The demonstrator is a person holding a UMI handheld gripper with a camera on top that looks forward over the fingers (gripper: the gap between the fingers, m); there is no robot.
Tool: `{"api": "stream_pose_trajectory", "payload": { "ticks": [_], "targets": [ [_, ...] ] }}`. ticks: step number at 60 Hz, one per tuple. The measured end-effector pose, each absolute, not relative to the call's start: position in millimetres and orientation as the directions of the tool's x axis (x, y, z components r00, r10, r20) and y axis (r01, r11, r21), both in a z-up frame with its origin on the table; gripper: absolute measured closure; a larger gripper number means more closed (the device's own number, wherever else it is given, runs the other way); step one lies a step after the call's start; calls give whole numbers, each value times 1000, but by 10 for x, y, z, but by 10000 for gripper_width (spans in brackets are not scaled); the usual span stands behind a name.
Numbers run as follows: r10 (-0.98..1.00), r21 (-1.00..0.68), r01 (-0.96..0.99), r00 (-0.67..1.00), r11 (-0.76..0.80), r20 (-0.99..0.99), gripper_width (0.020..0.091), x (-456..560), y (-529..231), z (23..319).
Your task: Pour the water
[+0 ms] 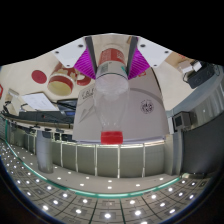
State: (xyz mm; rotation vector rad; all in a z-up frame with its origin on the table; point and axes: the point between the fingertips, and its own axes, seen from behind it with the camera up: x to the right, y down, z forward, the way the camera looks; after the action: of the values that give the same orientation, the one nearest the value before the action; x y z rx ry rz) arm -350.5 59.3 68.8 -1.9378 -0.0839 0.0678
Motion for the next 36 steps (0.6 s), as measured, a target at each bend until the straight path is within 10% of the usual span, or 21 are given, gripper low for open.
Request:
{"api": "stream_pose_trajectory", "payload": {
  "ticks": [23, 36],
  "targets": [
    [136, -953, 3, 990, -302, -40, 715, -3547, 547, 963],
    [134, -812, -473, 830, -343, -541, 717, -3690, 512, 1585]
  ]
}}
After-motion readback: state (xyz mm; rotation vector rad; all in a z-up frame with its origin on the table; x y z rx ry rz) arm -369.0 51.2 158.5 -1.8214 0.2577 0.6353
